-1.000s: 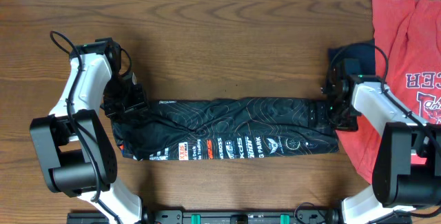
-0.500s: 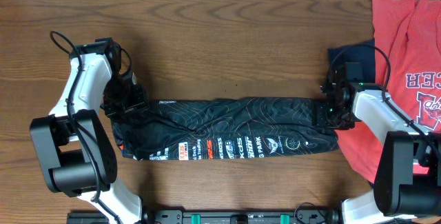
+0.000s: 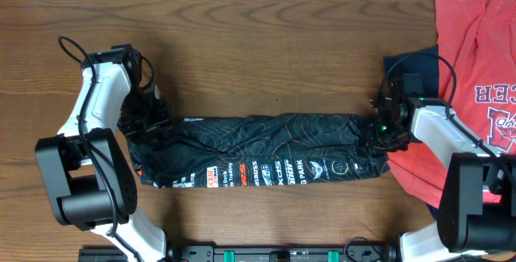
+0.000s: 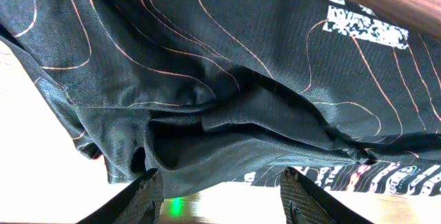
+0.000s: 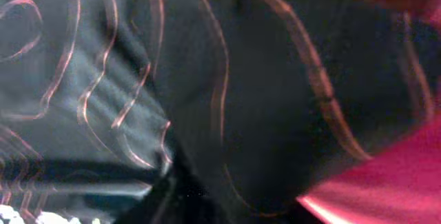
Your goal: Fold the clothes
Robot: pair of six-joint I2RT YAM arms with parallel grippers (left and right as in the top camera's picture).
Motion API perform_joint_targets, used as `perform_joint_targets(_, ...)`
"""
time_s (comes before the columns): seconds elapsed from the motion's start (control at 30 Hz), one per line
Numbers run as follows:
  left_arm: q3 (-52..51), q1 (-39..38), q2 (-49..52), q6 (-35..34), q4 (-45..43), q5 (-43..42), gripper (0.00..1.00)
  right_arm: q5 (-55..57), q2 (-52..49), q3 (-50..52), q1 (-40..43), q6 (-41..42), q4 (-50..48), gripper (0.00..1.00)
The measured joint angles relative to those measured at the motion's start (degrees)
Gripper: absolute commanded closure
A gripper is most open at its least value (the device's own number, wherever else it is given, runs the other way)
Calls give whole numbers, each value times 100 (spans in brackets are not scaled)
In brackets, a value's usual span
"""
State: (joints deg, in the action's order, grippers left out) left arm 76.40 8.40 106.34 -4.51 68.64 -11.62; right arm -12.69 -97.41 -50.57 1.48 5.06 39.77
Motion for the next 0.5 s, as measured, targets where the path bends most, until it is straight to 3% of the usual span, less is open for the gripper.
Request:
perform_joint_targets(0.2,0,0,0,0,-13,0,43,-181,7,-9,-7,46,15,45)
perform_joint_targets(0.33,0,0,0,0,-13,0,43,-20,20,-61,-37,229,175,41)
perform_joint_targets(0.5,0,0,0,-2,-17,0,43,1113,57,-116,-31,780,726,40)
